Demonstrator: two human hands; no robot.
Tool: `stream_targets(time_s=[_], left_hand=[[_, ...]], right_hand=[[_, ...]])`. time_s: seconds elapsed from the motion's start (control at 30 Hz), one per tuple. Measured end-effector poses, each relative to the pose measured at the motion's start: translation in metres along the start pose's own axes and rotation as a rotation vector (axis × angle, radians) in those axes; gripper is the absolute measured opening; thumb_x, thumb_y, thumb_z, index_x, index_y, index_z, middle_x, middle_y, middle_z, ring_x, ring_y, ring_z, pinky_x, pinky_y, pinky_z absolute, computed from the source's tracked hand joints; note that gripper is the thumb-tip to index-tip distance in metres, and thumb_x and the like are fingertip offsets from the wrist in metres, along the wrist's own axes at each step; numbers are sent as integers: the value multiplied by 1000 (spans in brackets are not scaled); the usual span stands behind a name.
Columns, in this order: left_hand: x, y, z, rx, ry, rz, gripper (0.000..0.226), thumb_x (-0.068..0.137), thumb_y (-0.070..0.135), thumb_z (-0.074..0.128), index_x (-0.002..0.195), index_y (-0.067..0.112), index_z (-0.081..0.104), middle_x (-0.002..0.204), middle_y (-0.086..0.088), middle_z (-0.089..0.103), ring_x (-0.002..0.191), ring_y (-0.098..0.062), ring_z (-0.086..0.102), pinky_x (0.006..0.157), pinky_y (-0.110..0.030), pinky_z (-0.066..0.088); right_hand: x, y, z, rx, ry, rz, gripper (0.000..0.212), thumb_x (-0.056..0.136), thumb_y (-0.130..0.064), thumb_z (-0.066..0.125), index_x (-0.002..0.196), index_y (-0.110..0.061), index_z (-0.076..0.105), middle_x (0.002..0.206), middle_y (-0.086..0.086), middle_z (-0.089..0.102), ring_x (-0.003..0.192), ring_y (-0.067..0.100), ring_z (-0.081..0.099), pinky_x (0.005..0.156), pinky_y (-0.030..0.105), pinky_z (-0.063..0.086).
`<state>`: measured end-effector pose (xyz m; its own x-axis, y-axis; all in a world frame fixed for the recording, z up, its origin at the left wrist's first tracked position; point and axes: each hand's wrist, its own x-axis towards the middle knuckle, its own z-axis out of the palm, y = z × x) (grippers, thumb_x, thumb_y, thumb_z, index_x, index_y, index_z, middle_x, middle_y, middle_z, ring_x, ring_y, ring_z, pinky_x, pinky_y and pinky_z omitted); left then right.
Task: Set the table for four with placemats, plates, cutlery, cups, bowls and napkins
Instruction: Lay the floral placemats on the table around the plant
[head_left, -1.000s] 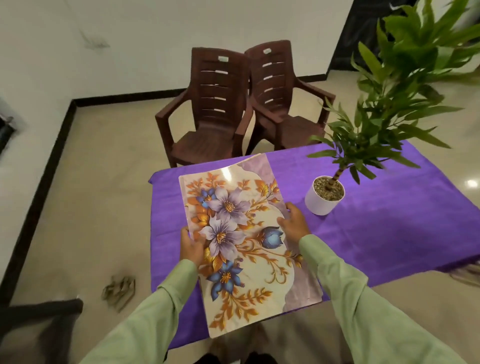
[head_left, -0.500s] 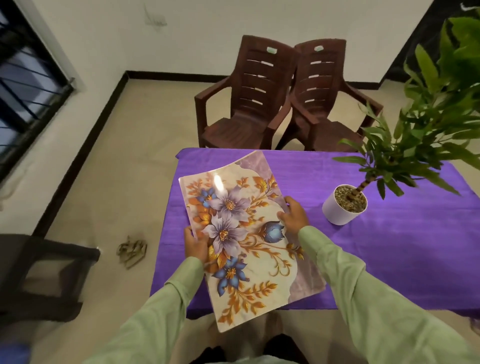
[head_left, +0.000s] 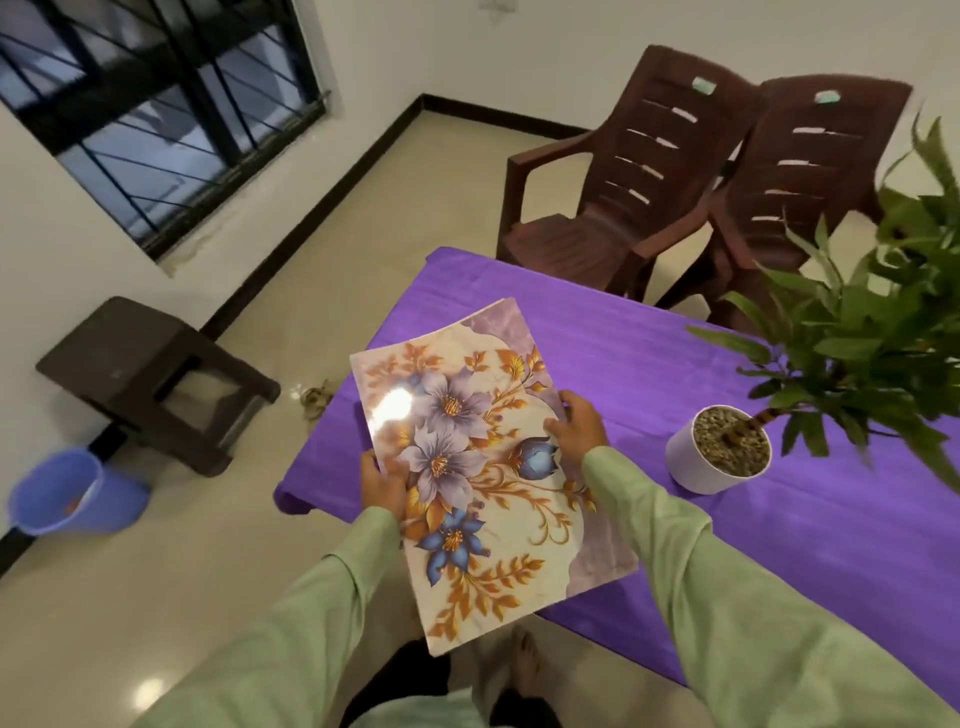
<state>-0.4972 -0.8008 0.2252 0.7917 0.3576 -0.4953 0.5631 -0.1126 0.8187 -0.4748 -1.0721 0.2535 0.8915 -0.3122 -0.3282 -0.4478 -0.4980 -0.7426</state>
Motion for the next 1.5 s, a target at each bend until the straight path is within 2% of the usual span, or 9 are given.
stream_targets(time_s=[0.23,0.37,0.47,0.6,0.7,0.93,1.13,1.27,1.5], left_hand=[[-22,-23,-7,-52,122,-82,30,91,-1,56,120,3,50,102,-10,58,92,-28,57,76,-31,41],[-24,-35,-14,14,171,-177,20,88,1,61,106,6,54,96,-10,58,88,-31,59,72,-30,41],[-19,-42,-23,146,124,-203,15,86,11,67,98,6,60,94,-15,63,88,-34,61,69,-29,40],[1,-57,-32,231,53,-243,23,72,32,79,81,15,65,80,-10,70,74,-34,67,68,-41,59],[8,-63,-33,224,-28,-287,28,73,24,82,67,8,59,57,-14,66,47,-31,63,58,-50,60],[3,-49,-25,249,-78,-309,34,81,17,79,71,8,48,54,-18,63,40,-25,56,47,-38,57],[3,-46,-24,285,-78,-294,39,82,23,79,70,9,44,57,-20,65,43,-26,57,44,-34,55],[2,-45,-25,310,-82,-300,38,85,25,76,68,10,46,57,-22,65,43,-26,57,51,-42,59],[4,-33,-29,190,-26,-267,30,84,31,75,83,4,62,59,-15,66,44,-25,58,57,-41,61]], right_hand=[[16,-2,29,-155,-83,-28,37,81,-11,66,117,-18,63,108,11,69,102,36,61,78,37,46],[26,-13,47,-247,-104,-58,45,85,-9,62,129,-19,58,121,13,65,115,36,55,86,39,45],[39,-22,55,-335,-100,-101,49,86,-7,59,133,-19,55,126,13,64,118,37,53,90,40,46],[54,-33,66,-410,-105,-169,49,86,-5,57,134,-18,54,128,13,62,119,36,54,88,40,46],[65,-34,70,-491,-114,-203,48,89,-5,53,135,-19,52,131,14,59,121,36,52,90,39,45],[94,-30,80,-567,-162,-271,43,90,-3,53,132,-15,54,126,17,53,120,38,48,93,47,48],[93,-21,85,-633,-44,-331,39,86,-3,60,122,-17,62,116,13,52,107,37,49,83,41,42],[88,-28,84,-591,-7,-367,35,81,0,61,113,-15,64,111,12,60,102,36,53,82,41,44],[77,-45,56,-219,-55,-277,31,77,4,56,93,-19,68,85,5,70,83,29,62,72,38,51]])
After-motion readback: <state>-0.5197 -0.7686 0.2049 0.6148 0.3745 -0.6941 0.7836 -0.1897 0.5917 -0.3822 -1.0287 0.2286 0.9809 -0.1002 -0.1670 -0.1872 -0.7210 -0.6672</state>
